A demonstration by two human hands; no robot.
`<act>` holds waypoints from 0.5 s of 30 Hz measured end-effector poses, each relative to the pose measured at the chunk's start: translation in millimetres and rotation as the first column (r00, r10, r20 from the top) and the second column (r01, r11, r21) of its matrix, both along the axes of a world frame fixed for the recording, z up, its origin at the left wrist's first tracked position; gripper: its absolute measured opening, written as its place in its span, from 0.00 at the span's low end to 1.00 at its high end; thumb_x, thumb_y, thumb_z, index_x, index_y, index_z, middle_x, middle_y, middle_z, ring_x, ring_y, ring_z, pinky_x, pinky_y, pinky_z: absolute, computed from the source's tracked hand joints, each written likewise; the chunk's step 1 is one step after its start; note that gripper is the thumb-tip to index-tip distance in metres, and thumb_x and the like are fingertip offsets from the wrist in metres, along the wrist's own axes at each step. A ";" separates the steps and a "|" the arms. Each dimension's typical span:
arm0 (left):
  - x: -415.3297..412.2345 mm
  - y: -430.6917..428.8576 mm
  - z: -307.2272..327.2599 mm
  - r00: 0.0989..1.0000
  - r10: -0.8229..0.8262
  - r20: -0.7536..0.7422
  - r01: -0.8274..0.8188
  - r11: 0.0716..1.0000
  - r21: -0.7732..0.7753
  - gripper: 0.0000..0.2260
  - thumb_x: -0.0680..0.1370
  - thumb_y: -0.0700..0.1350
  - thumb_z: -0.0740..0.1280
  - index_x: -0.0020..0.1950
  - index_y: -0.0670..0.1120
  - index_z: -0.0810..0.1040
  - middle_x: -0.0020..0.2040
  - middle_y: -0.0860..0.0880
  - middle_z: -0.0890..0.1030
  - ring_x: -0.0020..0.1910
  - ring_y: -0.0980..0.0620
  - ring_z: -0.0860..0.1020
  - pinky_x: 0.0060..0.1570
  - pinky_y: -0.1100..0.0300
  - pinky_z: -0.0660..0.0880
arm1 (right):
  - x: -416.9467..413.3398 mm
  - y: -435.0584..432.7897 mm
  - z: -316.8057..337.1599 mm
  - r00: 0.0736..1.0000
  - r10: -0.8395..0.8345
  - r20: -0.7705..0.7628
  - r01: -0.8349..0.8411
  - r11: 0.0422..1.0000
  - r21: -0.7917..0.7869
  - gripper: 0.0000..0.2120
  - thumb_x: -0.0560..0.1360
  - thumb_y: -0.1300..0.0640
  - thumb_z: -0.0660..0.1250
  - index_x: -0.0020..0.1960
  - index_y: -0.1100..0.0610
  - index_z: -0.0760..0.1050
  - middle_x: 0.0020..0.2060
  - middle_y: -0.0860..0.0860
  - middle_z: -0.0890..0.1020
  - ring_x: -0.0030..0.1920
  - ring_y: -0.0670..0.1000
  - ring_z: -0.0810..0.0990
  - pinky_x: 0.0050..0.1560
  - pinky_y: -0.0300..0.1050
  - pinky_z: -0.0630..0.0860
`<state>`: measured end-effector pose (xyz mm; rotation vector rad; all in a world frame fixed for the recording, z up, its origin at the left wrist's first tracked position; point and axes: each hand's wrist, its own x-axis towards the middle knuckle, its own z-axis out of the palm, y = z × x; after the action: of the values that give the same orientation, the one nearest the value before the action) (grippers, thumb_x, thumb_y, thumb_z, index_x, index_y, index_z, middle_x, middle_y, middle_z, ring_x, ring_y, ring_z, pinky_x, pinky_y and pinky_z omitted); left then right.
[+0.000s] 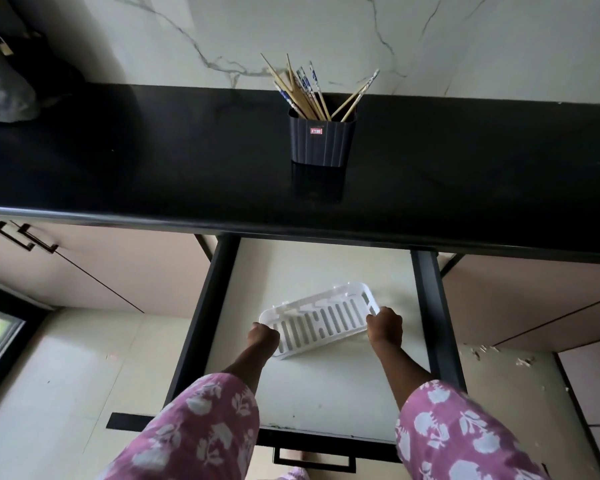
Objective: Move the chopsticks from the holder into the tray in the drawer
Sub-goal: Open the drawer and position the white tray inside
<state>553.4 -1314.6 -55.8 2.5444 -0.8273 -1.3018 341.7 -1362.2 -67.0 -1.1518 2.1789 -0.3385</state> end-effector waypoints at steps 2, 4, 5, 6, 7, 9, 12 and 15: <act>2.1 1.4 -0.6 0.999 -0.043 0.010 0.043 0.999 -0.030 0.17 0.77 0.34 0.55 0.66 0.35 0.66 0.62 0.37 0.74 0.60 0.39 0.74 0.51 0.55 0.72 | -1.2 10.8 0.7 0.998 -0.065 -0.007 0.065 0.998 -0.021 0.13 0.75 0.65 0.59 0.56 0.67 0.76 0.54 0.66 0.78 0.55 0.65 0.77 0.51 0.50 0.75; 3.6 5.2 -1.0 0.996 -0.090 0.022 0.091 0.994 -0.055 0.18 0.76 0.33 0.54 0.65 0.36 0.67 0.62 0.37 0.74 0.59 0.39 0.74 0.52 0.54 0.72 | -4.1 22.0 0.8 0.997 -0.078 -0.025 0.077 0.996 -0.046 0.12 0.76 0.66 0.58 0.54 0.67 0.76 0.53 0.67 0.78 0.53 0.66 0.77 0.50 0.50 0.75; 4.7 8.2 -1.5 0.994 -0.106 0.029 0.107 0.992 -0.069 0.19 0.75 0.32 0.54 0.66 0.37 0.67 0.62 0.37 0.74 0.59 0.40 0.74 0.51 0.55 0.72 | -5.8 28.0 0.6 0.996 -0.078 -0.032 0.076 0.996 -0.053 0.11 0.76 0.66 0.57 0.53 0.67 0.76 0.52 0.67 0.78 0.53 0.66 0.77 0.50 0.50 0.74; 6.0 11.1 -2.8 0.993 -0.113 0.029 0.115 0.990 -0.084 0.20 0.75 0.32 0.54 0.67 0.38 0.67 0.62 0.38 0.74 0.59 0.40 0.74 0.50 0.56 0.72 | -7.4 33.7 0.5 0.996 -0.076 -0.036 0.074 0.996 -0.056 0.11 0.76 0.66 0.57 0.52 0.68 0.76 0.51 0.67 0.78 0.52 0.66 0.77 0.49 0.50 0.74; 7.3 14.2 -4.4 0.993 -0.115 0.024 0.117 0.988 -0.103 0.22 0.75 0.32 0.54 0.69 0.39 0.66 0.63 0.38 0.74 0.60 0.40 0.73 0.50 0.56 0.72 | -8.7 39.2 0.5 0.996 -0.076 -0.036 0.074 0.996 -0.058 0.11 0.76 0.66 0.57 0.51 0.68 0.76 0.51 0.67 0.78 0.52 0.66 0.77 0.48 0.50 0.74; 9.2 19.3 -8.4 0.993 -0.120 0.018 0.121 0.982 -0.145 0.24 0.75 0.31 0.53 0.71 0.41 0.66 0.64 0.38 0.74 0.60 0.40 0.74 0.51 0.55 0.73 | -10.4 47.9 1.0 0.996 -0.079 -0.033 0.077 0.995 -0.061 0.10 0.75 0.67 0.57 0.50 0.69 0.76 0.50 0.67 0.78 0.51 0.66 0.77 0.47 0.50 0.75; 11.4 26.9 -9.2 0.991 -0.131 0.022 0.133 0.971 -0.198 0.23 0.74 0.30 0.53 0.68 0.41 0.70 0.61 0.39 0.77 0.56 0.40 0.76 0.49 0.54 0.74 | -11.0 59.9 3.8 0.996 -0.088 -0.026 0.086 0.994 -0.061 0.10 0.75 0.67 0.57 0.48 0.69 0.75 0.49 0.67 0.79 0.50 0.66 0.78 0.46 0.50 0.75; 12.6 32.6 -9.3 0.991 -0.132 0.020 0.133 0.967 -0.218 0.27 0.73 0.30 0.52 0.72 0.44 0.67 0.64 0.40 0.74 0.58 0.40 0.75 0.48 0.55 0.75 | -11.4 69.4 4.7 0.995 -0.096 -0.013 0.095 0.994 -0.058 0.09 0.74 0.67 0.57 0.46 0.70 0.75 0.48 0.67 0.79 0.49 0.66 0.78 0.45 0.50 0.75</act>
<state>566.0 -1281.9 -65.1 2.3569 -1.0943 -1.1664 330.4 -1292.8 -62.3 -1.0859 2.2561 -0.4375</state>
